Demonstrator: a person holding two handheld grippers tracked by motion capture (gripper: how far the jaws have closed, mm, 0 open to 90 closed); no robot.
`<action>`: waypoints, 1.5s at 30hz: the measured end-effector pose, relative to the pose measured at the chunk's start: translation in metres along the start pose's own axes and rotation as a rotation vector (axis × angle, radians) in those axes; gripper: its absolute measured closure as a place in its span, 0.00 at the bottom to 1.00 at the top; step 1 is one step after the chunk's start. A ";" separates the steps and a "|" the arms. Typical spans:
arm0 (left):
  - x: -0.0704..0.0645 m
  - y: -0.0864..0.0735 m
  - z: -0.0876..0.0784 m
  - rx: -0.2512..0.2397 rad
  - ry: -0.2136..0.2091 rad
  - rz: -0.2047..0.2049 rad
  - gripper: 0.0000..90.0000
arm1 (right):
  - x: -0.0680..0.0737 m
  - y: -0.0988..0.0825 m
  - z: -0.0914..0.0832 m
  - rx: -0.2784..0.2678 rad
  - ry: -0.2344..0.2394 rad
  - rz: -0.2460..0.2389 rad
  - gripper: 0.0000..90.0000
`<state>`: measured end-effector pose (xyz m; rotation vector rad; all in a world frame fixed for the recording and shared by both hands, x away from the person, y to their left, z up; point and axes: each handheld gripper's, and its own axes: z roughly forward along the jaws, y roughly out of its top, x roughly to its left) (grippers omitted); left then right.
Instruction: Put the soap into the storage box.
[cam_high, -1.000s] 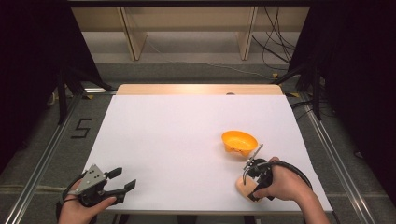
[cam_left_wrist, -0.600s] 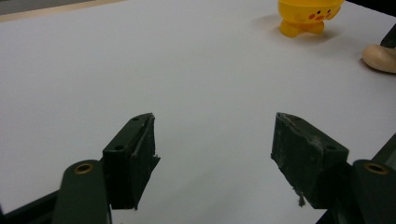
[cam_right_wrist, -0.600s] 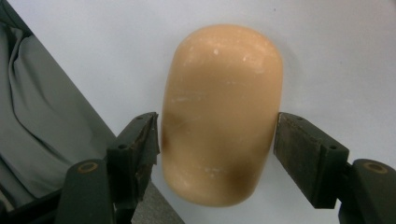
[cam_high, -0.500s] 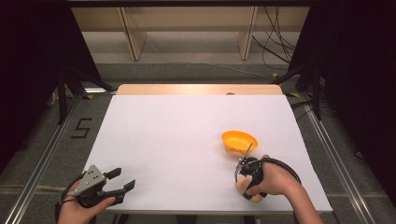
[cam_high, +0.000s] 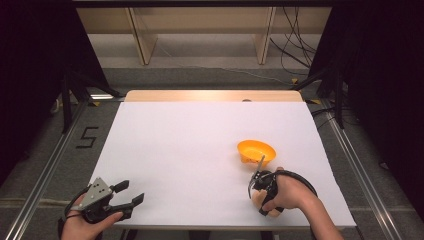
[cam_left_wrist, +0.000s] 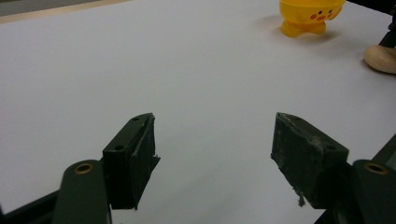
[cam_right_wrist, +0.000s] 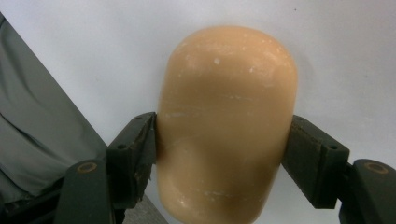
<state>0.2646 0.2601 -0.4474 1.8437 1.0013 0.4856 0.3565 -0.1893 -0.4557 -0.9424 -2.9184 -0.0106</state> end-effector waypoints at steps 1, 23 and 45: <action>-0.001 0.000 0.000 -0.001 0.002 -0.009 0.34 | 0.000 0.001 0.000 0.000 0.025 -0.008 0.36; 0.000 0.000 0.000 -0.001 0.000 -0.009 0.34 | -0.007 -0.002 -0.002 0.018 0.020 -0.233 0.38; 0.000 0.001 -0.001 0.003 0.010 0.005 0.34 | -0.012 -0.003 -0.006 0.012 0.047 -0.238 0.38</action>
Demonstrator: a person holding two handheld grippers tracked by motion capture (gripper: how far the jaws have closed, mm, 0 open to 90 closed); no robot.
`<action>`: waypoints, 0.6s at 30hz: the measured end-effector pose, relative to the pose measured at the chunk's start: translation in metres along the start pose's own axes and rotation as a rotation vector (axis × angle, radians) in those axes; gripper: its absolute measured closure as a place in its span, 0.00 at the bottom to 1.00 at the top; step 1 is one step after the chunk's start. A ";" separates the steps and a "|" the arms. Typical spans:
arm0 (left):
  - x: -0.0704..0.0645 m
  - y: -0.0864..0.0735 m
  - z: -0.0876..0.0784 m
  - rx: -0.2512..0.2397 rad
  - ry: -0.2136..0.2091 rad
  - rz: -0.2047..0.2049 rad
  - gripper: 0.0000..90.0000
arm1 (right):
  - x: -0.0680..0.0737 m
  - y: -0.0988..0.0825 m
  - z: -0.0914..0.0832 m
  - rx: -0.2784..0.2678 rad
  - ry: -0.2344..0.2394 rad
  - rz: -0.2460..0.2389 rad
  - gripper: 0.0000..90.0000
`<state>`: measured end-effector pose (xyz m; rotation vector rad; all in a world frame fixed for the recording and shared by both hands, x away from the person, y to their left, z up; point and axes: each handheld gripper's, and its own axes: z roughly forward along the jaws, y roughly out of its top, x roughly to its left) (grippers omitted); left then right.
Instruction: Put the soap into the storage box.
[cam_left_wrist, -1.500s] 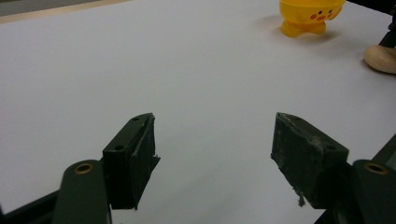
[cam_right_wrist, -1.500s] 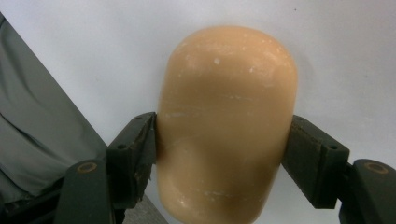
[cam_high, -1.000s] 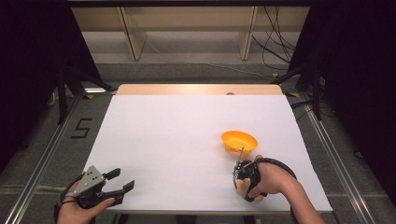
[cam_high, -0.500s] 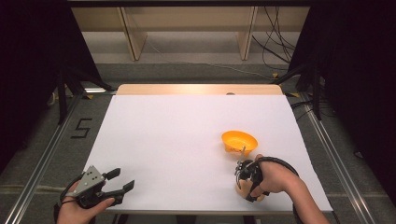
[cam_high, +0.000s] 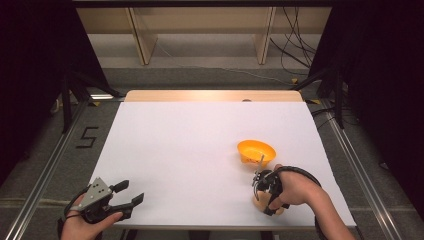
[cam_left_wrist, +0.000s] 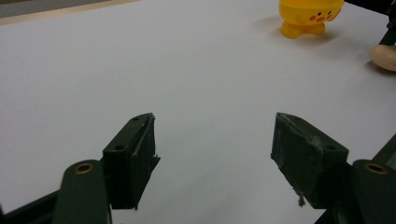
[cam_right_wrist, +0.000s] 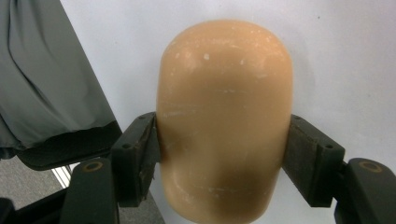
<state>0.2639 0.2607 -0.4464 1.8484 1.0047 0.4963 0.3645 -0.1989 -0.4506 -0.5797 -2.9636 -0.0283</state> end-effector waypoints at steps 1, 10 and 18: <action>0.000 0.000 0.000 0.000 0.001 0.000 0.34 | 0.000 0.000 0.000 0.005 -0.005 -0.002 0.38; 0.000 0.000 0.000 0.000 0.002 0.002 0.34 | 0.000 -0.003 -0.004 0.012 -0.014 0.020 0.38; 0.000 0.000 0.000 -0.001 0.001 0.003 0.34 | -0.001 -0.005 -0.010 0.020 -0.019 0.020 0.38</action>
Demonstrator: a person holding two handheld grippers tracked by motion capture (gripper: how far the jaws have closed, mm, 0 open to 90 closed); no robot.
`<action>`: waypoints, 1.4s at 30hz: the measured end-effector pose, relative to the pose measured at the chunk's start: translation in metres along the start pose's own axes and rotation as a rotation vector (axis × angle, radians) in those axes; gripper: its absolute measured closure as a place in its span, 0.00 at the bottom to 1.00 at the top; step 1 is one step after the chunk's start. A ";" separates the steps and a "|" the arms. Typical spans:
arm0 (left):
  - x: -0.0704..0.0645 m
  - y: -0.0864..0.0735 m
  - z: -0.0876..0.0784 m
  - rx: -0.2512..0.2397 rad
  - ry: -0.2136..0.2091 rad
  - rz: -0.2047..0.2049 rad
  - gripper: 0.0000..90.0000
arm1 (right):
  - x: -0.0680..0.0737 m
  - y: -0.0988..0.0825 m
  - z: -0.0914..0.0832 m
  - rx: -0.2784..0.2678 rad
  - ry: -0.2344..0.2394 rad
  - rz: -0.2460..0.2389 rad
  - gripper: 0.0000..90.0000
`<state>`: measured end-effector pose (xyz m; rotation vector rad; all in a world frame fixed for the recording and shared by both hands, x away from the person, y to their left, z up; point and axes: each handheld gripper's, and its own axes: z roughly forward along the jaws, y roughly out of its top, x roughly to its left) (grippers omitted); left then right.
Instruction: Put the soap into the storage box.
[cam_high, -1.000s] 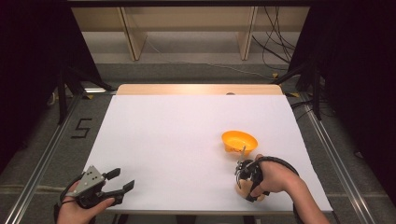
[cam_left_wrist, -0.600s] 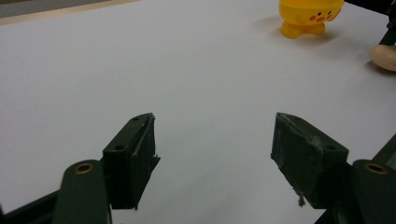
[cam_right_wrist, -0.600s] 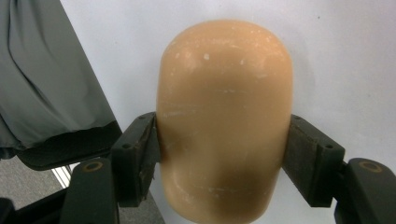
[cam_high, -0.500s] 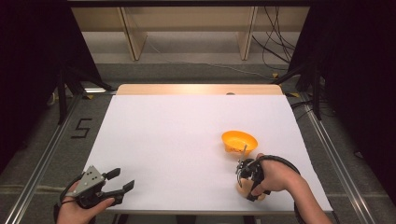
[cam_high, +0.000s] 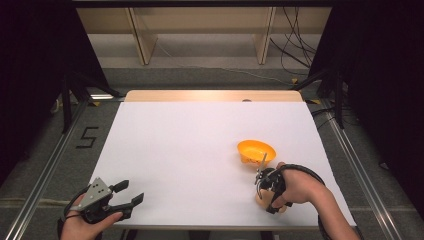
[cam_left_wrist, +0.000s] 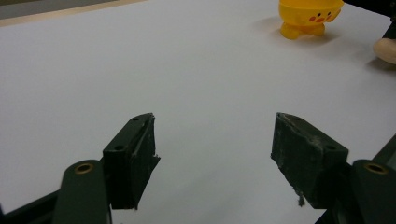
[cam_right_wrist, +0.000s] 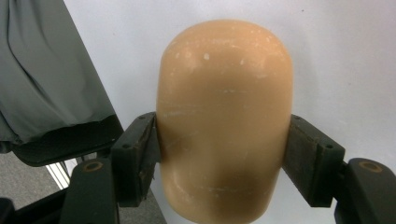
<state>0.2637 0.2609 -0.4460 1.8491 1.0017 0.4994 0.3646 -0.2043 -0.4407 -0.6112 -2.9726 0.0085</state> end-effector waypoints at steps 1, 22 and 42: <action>0.000 0.000 0.000 0.000 0.000 0.000 0.34 | 0.000 0.000 0.000 0.000 0.000 0.000 0.38; -0.001 0.000 0.000 -0.007 -0.002 -0.015 0.34 | -0.009 0.001 -0.016 -0.025 -0.024 -0.035 0.38; -0.001 0.000 0.000 -0.008 -0.004 -0.018 0.34 | -0.017 0.005 -0.024 -0.052 -0.045 -0.064 0.38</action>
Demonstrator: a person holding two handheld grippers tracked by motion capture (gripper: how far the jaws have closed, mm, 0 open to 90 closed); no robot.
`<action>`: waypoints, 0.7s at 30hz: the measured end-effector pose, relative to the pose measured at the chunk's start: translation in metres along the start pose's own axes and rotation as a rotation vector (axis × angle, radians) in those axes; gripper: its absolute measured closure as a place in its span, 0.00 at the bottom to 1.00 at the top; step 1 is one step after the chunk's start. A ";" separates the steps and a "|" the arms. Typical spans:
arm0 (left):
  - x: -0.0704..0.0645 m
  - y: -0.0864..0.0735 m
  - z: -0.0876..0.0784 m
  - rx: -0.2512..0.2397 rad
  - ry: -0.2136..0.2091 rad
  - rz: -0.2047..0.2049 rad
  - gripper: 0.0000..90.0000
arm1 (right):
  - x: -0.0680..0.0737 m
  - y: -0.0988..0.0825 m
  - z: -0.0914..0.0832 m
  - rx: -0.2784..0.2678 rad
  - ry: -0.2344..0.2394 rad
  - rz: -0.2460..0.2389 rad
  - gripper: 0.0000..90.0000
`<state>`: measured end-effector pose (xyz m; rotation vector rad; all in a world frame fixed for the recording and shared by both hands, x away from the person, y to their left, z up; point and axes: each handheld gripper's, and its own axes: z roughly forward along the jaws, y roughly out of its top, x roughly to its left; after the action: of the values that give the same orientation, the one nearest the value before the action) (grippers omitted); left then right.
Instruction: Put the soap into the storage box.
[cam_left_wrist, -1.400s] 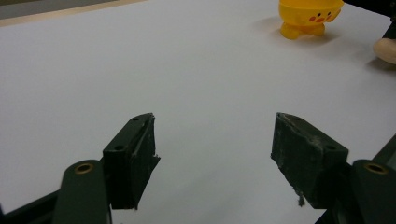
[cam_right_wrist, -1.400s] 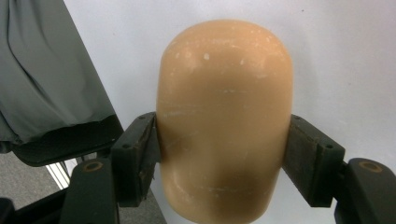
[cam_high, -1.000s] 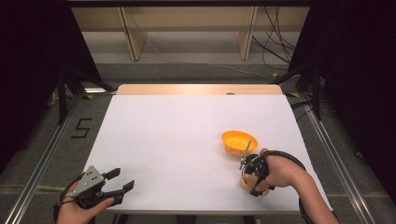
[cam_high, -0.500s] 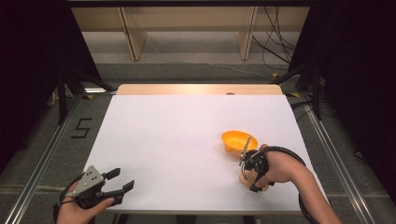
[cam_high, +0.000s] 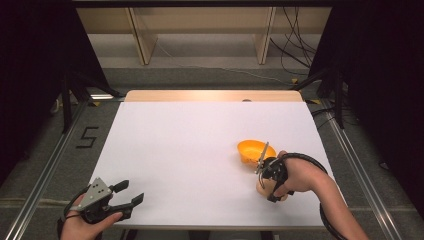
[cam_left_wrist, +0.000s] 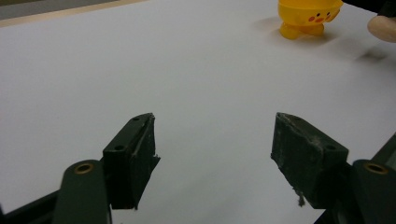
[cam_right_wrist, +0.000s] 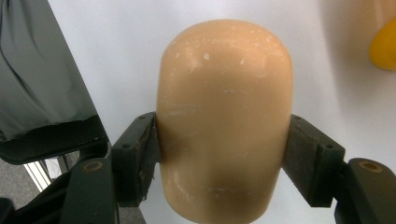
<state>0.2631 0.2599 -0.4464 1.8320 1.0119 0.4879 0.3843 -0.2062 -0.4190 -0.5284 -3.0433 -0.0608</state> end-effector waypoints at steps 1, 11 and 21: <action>0.000 0.000 0.000 -0.002 -0.002 0.001 0.34 | -0.001 0.000 0.000 -0.003 -0.001 -0.005 0.38; 0.000 0.000 0.000 -0.003 -0.004 0.000 0.34 | -0.002 0.002 -0.006 0.001 -0.008 -0.002 0.38; 0.000 0.000 0.000 -0.004 -0.004 -0.001 0.34 | -0.005 0.004 -0.013 0.004 -0.024 0.011 0.38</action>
<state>0.2633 0.2597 -0.4465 1.8285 1.0083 0.4851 0.3912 -0.2053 -0.4060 -0.5500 -3.0624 -0.0484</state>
